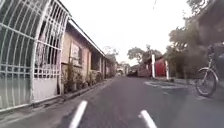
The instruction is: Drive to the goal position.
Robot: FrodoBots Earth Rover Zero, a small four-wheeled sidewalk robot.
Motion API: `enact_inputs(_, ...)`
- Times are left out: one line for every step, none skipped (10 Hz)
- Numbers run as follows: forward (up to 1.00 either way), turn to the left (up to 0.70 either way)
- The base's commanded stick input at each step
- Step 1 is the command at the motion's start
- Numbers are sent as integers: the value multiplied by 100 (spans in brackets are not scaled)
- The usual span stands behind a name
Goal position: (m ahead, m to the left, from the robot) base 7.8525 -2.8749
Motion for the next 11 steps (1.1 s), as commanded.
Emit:
enact_inputs(85, -33)
enact_inputs(85, -4)
enact_inputs(85, 0)
enact_inputs(85, 0)
enact_inputs(85, 0)
enact_inputs(85, 0)
enact_inputs(85, -21)
enact_inputs(85, -34)
enact_inputs(85, -34)
enact_inputs(85, -34)
enact_inputs(85, -34)
